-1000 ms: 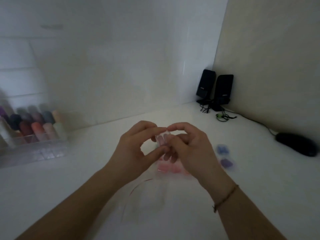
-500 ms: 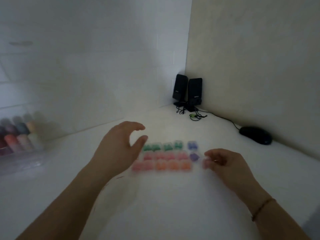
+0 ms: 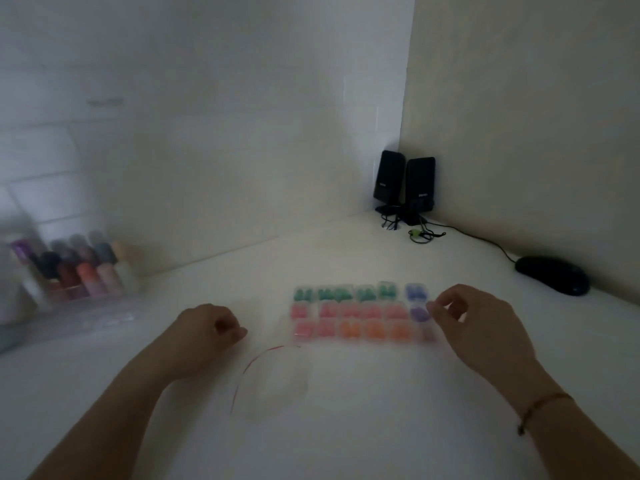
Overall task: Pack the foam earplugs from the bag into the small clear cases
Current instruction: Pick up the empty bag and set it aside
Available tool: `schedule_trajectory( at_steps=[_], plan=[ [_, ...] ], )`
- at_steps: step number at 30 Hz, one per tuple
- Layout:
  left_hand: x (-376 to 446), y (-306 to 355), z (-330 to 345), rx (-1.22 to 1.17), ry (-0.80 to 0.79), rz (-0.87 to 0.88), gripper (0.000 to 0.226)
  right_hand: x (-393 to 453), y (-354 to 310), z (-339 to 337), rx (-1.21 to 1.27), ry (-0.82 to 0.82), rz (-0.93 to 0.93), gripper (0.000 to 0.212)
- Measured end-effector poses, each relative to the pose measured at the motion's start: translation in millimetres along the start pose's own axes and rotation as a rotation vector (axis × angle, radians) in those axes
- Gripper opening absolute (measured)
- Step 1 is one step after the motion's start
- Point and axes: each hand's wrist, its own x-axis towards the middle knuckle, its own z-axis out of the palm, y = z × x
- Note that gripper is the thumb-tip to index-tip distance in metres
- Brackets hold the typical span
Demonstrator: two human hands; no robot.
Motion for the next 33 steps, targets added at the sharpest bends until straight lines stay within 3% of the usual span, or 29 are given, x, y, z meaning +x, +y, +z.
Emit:
schedule_trajectory(
  at_steps=[5, 9, 14, 16, 19, 22, 26, 29, 31, 33],
  plan=[
    [-11, 4, 7, -0.029, -0.012, 0.075, 0.009, -65, -70, 18, 0.1, -0.331, -0.263, 0.025],
    [-18, 6, 5, -0.101, 0.013, 0.078, 0.015, -70, -98, 44, 0.001, -0.312, -0.341, 0.041],
    [-32, 8, -4, -0.839, -0.093, 0.088, 0.012, -52, -108, 63, 0.105, -0.277, -0.301, 0.012],
    [-36, 7, -7, -0.982, -0.108, 0.097, 0.018, -44, -105, 67, 0.256, -0.268, -0.291, 0.012],
    [-37, 8, -8, -1.025, -0.072, 0.065, 0.022, -37, -105, 63, 0.483, -0.312, -0.255, 0.028],
    [-35, 7, -7, -1.04, -0.006, 0.056, 0.017, -31, -107, 55, 0.629, -0.319, -0.238, 0.025],
    [-35, -4, -5, -1.131, 0.097, 0.011, 0.016, -21, -100, 38, 0.82, -0.068, -0.122, 0.019],
    [-39, -4, -3, -1.146, 0.001, 0.034, 0.006, -16, -96, 29, 0.917, 0.0, -0.067, 0.018],
    [-39, 5, -2, -1.133, -0.072, 0.046, 0.029, -16, -96, 29, 0.937, -0.074, -0.082, 0.016],
    [-38, 15, -5, -1.104, -0.005, 0.058, 0.038, -16, -98, 29, 0.95, -0.136, -0.101, 0.013]
  ],
)
